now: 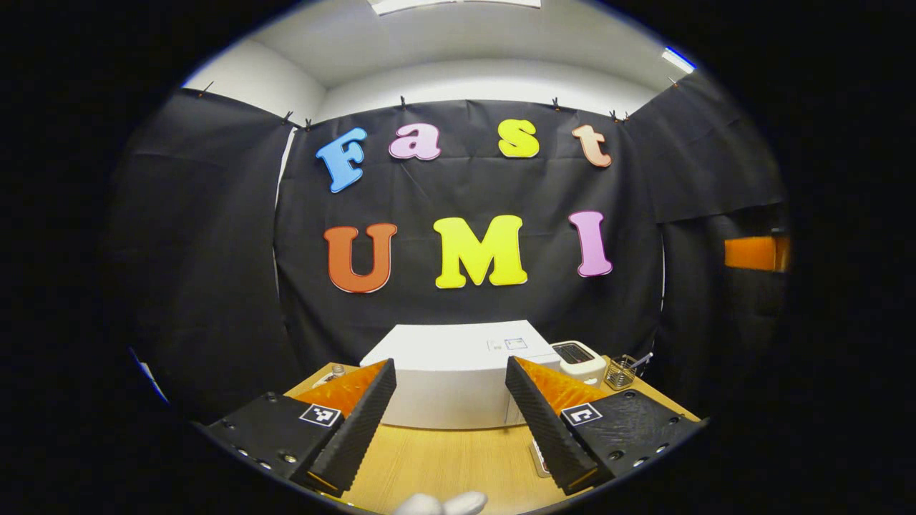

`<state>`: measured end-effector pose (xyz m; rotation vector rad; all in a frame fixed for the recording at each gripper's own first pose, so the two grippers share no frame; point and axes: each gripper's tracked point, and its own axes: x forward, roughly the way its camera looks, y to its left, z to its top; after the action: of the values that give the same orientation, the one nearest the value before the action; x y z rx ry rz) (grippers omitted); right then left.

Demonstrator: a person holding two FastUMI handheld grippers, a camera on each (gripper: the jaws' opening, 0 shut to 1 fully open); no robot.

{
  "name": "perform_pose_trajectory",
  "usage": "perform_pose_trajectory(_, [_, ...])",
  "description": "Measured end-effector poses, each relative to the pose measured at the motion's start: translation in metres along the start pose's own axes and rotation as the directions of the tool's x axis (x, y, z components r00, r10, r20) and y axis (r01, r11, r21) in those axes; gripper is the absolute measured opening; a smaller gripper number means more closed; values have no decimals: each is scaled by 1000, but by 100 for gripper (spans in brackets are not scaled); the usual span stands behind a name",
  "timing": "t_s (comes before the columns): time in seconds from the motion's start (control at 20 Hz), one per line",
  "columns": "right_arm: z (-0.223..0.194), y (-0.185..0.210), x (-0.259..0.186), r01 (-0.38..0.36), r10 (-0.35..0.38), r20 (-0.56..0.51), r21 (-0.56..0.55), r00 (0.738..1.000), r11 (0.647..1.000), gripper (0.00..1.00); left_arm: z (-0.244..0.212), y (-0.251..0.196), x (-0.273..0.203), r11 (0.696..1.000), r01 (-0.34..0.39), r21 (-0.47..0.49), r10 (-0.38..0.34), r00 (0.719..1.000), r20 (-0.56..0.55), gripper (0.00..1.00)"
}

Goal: Open the microwave oven with the left hand, put the food in, and close the microwave oven.

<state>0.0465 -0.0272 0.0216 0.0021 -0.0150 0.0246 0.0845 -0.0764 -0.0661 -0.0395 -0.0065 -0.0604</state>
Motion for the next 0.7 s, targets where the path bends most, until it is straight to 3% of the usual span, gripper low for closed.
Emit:
perform_pose_trajectory(0.05, [1, -5, 4, 6, -6, 0, -4, 1000, 1000, 95, -11, -11, 10, 1000, 13, -11, -13, 1000, -2, 96])
perform_pose_trajectory(0.1, [2, -10, 9, 14, -14, -2, -3, 1000, 1000, 100, -21, -24, 22, 999, 32, -25, -32, 999, 6, 96])
perform_pose_trajectory(0.2, [0, -15, 17, 22, -22, -20, -6, 1000, 1000, 100, -52, -46, 47, 998, 53, -29, -54, 998, -29, 96])
perform_pose_trajectory(0.25, [-4, -17, 23, 26, -26, -36, -15, 999, 1000, 95, -67, -58, 59, 997, 64, -33, -66, 997, -48, 96])
perform_pose_trajectory(0.3, [-10, -18, 27, 24, -25, -55, -28, 998, 999, 100, -79, -72, 71, 996, 84, -41, -86, 994, -65, 96])
perform_pose_trajectory(0.4, [-15, -20, 33, 28, -33, -76, -64, 997, 998, 95, -100, -97, 98, 993, 110, -45, -113, 990, -86, 96])
perform_pose_trajectory(0.45, [-16, -21, 36, 29, -36, -79, -80, 996, 996, 100, -112, -107, 112, 992, 121, -43, -124, 988, -95, 96])
perform_pose_trajectory(0.5, [-17, -20, 37, 27, -34, -84, -87, 996, 996, 96, -125, -115, 128, 992, 122, -43, -126, 986, -105, 96])
perform_pose_trajectory(0.55, [-20, -19, 38, 24, -32, -91, -92, 995, 995, 100, -138, -122, 143, 991, 127, -46, -132, 984, -119, 96])
perform_pose_trajectory(0.7, [-29, -26, 38, 32, -45, -116, -112, 992, 993, 100, -171, -128, 188, 995, 92, -43, -97, 983, -154, 95])
